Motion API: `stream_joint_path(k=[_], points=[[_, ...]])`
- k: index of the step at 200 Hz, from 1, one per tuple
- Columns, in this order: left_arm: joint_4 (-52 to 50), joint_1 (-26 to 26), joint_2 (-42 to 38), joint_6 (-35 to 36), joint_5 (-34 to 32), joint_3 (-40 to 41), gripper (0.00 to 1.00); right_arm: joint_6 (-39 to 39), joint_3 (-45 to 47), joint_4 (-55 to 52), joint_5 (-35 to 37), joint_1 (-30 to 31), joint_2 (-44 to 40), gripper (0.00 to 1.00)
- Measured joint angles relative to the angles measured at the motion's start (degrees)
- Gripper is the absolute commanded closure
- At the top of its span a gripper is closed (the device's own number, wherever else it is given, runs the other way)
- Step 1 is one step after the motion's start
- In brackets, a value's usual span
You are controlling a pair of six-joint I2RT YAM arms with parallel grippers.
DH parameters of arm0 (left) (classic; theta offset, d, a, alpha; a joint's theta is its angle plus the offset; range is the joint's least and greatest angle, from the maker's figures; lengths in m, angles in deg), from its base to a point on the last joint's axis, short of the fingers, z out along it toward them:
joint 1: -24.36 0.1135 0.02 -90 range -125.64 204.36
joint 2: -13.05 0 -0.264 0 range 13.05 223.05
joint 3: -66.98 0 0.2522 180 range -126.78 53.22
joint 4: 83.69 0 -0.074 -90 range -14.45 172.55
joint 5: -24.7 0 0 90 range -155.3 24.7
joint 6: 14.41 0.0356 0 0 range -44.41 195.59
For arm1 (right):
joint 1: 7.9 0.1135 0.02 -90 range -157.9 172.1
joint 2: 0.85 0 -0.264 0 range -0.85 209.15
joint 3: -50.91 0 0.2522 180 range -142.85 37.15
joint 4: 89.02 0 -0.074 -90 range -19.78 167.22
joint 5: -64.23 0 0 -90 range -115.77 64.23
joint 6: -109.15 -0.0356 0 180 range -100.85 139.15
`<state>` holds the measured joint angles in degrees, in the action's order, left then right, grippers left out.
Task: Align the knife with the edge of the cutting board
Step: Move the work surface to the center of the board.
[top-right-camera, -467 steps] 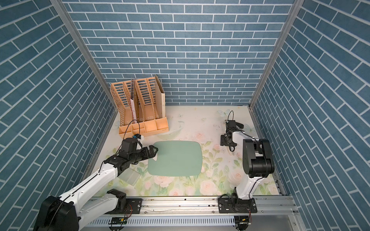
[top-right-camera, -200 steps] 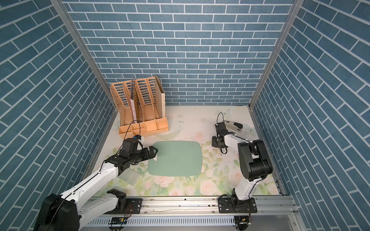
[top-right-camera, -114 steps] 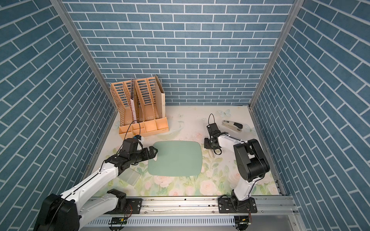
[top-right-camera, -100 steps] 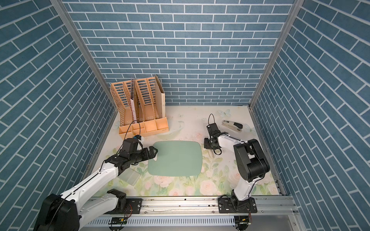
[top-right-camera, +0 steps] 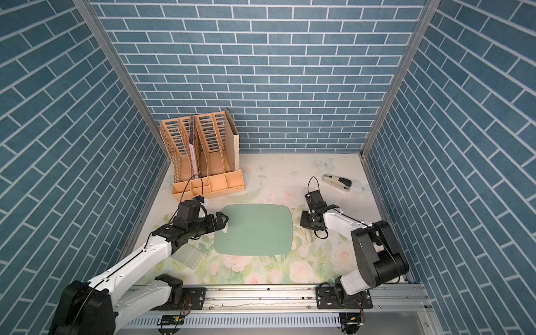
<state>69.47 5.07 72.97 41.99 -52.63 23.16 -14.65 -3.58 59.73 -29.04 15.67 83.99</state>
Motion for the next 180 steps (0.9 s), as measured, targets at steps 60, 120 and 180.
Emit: stream_joint_path(k=[60, 120, 180], points=[[0.0, 0.0, 0.0, -0.02, -0.46, 0.0, 0.0, -6.21, 2.36, -4.96, 8.13, -1.05, -5.7, 1.0], [0.0, 0.02, 0.15, -0.02, -0.9, 0.0, 0.0, -9.64, 5.75, -6.86, 10.23, -1.4, -10.27, 1.0], [0.0, 0.02, 0.72, -0.02, -0.98, 0.0, 0.01, -13.49, 5.07, -3.93, 4.33, 3.61, -13.97, 1.0]])
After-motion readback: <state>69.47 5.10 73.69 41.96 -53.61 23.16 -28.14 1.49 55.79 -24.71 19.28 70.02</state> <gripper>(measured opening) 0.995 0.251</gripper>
